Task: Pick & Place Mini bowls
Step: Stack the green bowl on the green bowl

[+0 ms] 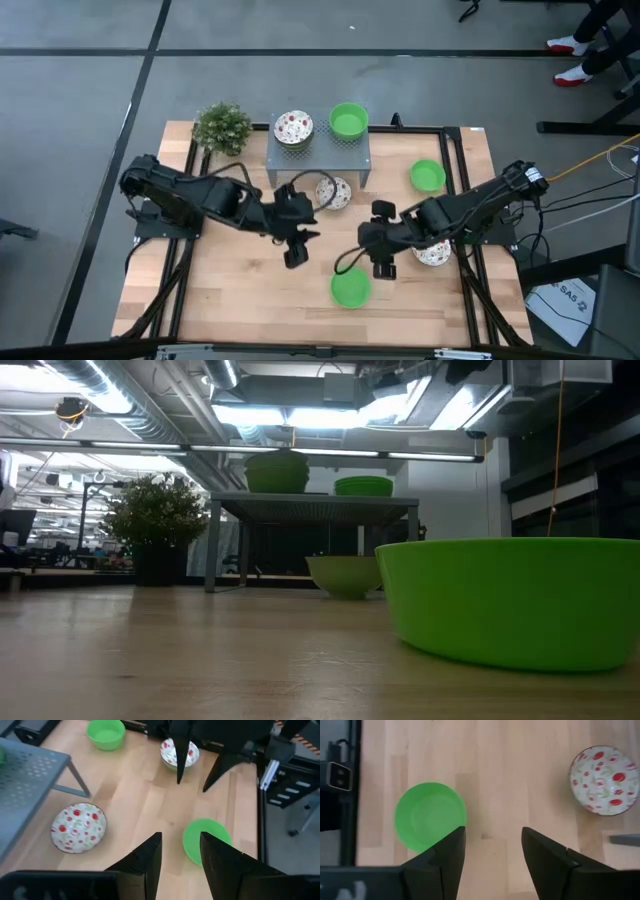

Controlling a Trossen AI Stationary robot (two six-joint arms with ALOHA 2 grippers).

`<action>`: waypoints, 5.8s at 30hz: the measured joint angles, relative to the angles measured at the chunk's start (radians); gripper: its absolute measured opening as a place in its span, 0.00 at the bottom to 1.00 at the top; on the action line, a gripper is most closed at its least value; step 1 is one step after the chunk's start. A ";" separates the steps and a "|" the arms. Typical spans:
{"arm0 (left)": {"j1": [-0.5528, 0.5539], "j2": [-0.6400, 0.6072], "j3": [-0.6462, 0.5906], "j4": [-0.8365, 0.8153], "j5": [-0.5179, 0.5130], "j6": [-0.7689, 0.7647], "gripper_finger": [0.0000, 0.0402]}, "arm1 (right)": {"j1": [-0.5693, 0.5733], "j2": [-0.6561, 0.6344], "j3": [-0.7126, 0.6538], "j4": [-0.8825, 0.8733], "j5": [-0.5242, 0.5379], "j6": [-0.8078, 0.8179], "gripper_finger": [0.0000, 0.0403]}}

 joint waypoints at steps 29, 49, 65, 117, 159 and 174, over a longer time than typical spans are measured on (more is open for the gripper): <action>-0.057 0.030 0.000 0.004 -0.028 -0.039 0.31 | 0.106 0.000 0.000 -0.032 0.079 0.159 0.48; -0.076 0.031 0.000 0.004 -0.025 -0.002 0.31 | 0.149 0.000 0.000 -0.035 0.079 0.189 0.48; -0.077 0.192 -0.001 0.007 0.057 0.225 0.31 | 0.264 0.000 0.000 -0.054 0.184 0.276 0.48; -0.101 0.645 0.000 0.289 0.305 1.184 0.30 | 0.409 0.000 0.000 0.028 0.184 0.563 0.48; -0.107 0.045 0.000 -0.035 0.759 0.286 0.01 | 0.066 0.002 0.000 0.748 -0.204 -0.211 0.48; -0.045 0.033 0.000 0.173 0.855 0.223 0.01 | 0.005 0.003 0.000 0.767 -0.376 -0.274 0.48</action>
